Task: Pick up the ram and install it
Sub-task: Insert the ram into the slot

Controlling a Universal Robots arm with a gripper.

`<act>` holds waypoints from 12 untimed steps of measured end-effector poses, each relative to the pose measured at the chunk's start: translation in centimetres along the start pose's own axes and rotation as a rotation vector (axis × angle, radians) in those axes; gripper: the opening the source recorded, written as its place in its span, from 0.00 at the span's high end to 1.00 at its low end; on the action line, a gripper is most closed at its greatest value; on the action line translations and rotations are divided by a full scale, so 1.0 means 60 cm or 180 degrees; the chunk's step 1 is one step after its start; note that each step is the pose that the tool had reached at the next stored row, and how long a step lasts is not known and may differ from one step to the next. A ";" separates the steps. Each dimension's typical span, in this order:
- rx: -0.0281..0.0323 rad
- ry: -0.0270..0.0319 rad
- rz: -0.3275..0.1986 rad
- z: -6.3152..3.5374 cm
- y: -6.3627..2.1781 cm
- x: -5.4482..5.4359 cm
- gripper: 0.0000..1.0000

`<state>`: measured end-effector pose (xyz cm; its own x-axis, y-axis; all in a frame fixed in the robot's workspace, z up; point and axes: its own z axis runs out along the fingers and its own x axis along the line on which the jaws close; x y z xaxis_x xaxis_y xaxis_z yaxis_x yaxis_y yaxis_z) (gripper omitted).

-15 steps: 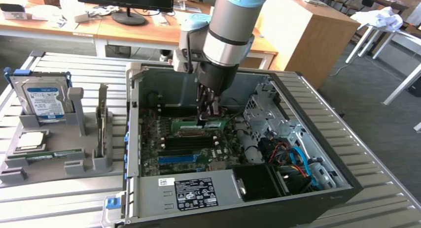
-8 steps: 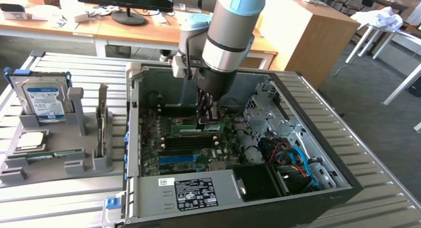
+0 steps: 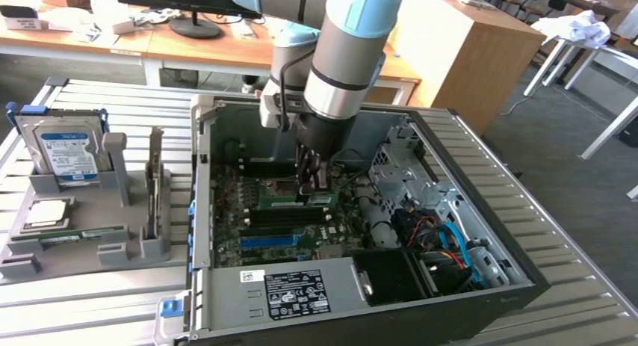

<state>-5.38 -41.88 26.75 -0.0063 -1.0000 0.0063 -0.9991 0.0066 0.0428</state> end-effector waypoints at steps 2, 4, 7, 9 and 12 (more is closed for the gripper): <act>0.0000 0.0000 -0.0002 0.006 0.000 0.000 0.88; 0.0000 0.0000 -0.0003 0.012 0.000 0.000 0.88; 0.0000 0.0000 -0.0006 0.021 0.001 0.000 0.88; 0.0000 0.0000 -0.0007 0.027 0.001 0.000 0.88; 0.0000 0.0000 -0.0007 0.037 0.002 -0.002 0.88</act>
<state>-5.57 -41.76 24.56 -0.0041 -1.0000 0.0063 -0.9991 0.0043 0.0427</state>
